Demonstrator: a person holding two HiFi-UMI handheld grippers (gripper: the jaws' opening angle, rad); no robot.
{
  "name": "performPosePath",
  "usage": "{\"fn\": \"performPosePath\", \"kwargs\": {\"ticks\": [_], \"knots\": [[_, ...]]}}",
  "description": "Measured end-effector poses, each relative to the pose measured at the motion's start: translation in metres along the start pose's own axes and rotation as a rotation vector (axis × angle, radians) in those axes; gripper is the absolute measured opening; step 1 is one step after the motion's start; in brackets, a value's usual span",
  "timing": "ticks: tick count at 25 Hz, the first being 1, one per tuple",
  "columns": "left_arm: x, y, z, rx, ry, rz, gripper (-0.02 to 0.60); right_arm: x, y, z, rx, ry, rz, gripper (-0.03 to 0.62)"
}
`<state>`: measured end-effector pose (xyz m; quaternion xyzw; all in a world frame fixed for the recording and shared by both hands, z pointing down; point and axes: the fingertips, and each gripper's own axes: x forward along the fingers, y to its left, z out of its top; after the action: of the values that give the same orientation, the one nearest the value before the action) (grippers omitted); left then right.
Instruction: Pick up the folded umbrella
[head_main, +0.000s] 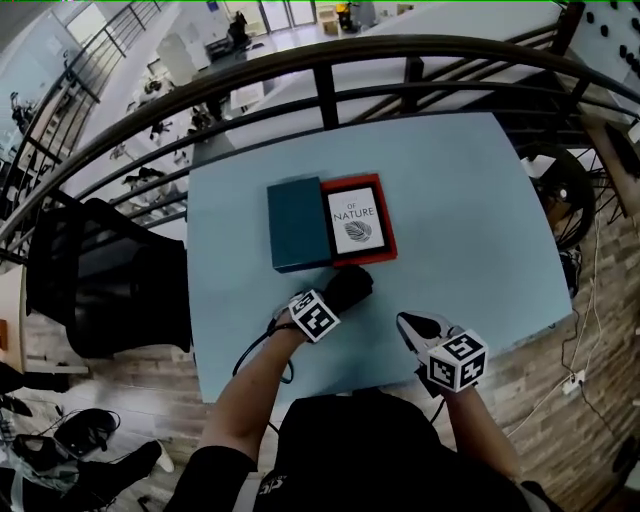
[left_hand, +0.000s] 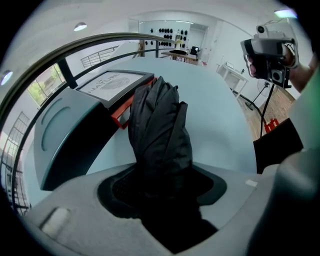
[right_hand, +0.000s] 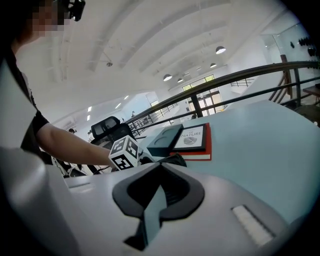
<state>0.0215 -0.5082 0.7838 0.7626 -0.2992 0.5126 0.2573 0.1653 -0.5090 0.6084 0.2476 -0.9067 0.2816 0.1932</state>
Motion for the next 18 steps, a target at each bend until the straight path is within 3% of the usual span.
{"fn": "performPosePath", "kwargs": {"ticks": [4,8,18], "knots": [[-0.005,-0.003,-0.007,-0.105,-0.009,0.013,0.264,-0.002,0.001,0.003,-0.034,0.009,0.031,0.002],[-0.020,-0.003,-0.013,-0.111,-0.025,0.040,0.264,-0.002,0.003,0.002,-0.037,0.014,0.041,0.002],[-0.122,0.021,-0.002,-0.291,-0.339,0.073,0.264,0.025,0.048,0.020,-0.086,0.008,0.061,0.002]]}}
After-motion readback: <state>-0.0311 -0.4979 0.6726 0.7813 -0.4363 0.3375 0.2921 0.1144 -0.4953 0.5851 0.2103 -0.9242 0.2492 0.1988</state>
